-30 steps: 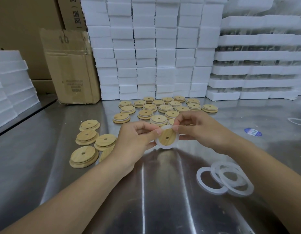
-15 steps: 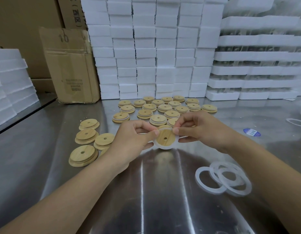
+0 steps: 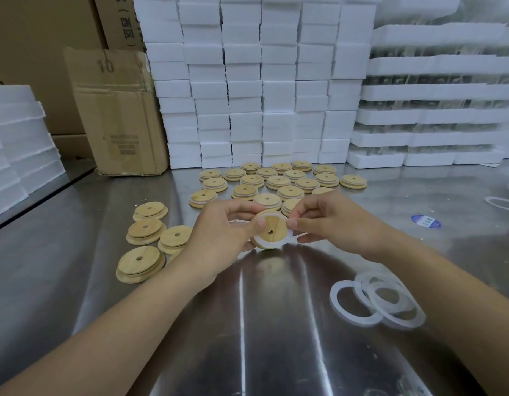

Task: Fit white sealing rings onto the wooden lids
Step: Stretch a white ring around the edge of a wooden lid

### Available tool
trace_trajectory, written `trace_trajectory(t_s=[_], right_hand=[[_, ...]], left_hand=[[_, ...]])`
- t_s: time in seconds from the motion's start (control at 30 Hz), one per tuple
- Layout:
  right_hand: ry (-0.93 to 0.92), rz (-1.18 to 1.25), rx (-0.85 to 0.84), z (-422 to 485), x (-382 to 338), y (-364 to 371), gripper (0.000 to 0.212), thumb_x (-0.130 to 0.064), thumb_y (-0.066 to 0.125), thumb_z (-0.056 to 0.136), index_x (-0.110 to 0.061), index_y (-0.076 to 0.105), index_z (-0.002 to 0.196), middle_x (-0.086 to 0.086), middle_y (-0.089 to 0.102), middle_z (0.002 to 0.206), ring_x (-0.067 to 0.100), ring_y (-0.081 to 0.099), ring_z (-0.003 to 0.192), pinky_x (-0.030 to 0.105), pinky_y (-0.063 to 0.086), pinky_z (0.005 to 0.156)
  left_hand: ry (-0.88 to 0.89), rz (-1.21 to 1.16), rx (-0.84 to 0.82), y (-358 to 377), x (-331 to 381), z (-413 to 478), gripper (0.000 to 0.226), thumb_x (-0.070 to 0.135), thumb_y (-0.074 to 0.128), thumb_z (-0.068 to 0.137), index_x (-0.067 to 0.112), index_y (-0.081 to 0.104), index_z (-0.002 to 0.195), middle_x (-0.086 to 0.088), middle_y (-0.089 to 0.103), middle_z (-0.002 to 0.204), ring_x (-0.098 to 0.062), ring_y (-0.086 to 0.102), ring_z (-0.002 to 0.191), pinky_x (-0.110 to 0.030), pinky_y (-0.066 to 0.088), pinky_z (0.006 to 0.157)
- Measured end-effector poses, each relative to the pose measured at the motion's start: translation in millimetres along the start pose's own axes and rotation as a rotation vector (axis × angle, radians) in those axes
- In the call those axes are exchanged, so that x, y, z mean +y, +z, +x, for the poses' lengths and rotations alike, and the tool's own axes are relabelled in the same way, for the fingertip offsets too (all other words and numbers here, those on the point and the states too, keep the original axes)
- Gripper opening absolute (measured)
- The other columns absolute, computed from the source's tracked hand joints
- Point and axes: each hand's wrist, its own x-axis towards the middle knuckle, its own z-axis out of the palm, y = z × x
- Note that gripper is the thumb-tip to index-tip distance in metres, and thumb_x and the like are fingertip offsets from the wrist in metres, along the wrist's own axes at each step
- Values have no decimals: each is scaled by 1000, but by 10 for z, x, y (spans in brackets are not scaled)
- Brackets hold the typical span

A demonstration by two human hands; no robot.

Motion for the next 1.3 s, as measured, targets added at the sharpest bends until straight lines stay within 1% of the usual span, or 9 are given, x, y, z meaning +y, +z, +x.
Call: trace_trajectory(t_s=[0.2,0.3,0.53,0.63,0.73,0.83,1.03,1.2,1.3], right_hand=[[-1,-73,-58,-6,22,-17,13,-13,72,99,0,75,97,18,79,98,12,72,86,29,61,86],[3,-91,-52,-25,7,-15,13,-15,72,99,-3,76,98,13,79,96,12,75,89,29,60,84],[-22,244,80,-50,-187,56,8,-19,73,98,-12,69,98,5,82,95,21,80,96,34,63,81],[-81,129,208,-55,-224,114,7,-7,69,94,-12,70,89,0,78,82,15,78,84,37,59,79],[-215,-42,295,-69,-255,155,9,-7,69,92,-13,72,86,2,75,82,22,73,82,40,57,78],[-341,-139,272,-100,-286,182,11,-9,70,92,-18,73,87,-5,75,85,14,71,85,30,57,79],[-328,-135,295,-96,-274,194,4,-11,74,92,-15,72,91,-5,76,88,6,72,84,16,52,76],[-334,-127,281,-97,-267,222,5,-10,75,92,-13,72,88,-2,76,86,13,75,83,28,59,80],[-337,-131,267,-96,-253,241,5,-9,73,94,-12,73,89,0,77,87,16,75,83,35,61,82]], left_hand=[[-69,-139,-14,-35,-14,-5,19,7,84,89,13,81,106,-8,83,95,-20,81,87,-33,67,70],[-76,-209,-5,-29,-20,0,18,7,85,87,13,82,104,-9,83,96,-22,82,90,-30,65,67],[-25,-504,-2,-51,34,29,24,9,78,93,7,74,117,-12,81,110,-22,80,103,-38,66,79],[-31,-470,-49,-29,48,12,25,6,72,98,8,72,123,-12,80,114,-26,77,110,-40,66,84],[20,-275,-70,-21,81,-8,26,8,75,96,16,77,120,-7,81,114,-22,76,111,-41,66,90],[102,-73,-92,9,91,-46,23,17,79,95,20,81,118,-3,81,110,-20,77,107,-39,66,88],[117,-89,-38,24,104,-61,23,16,82,92,14,81,115,-9,81,106,-24,79,99,-35,67,79],[126,-87,13,54,101,-67,23,14,85,89,21,76,109,-2,80,102,-23,80,91,-45,68,75],[163,-66,33,62,93,-71,11,12,83,91,18,78,98,-1,80,95,-21,79,89,-48,68,74]])
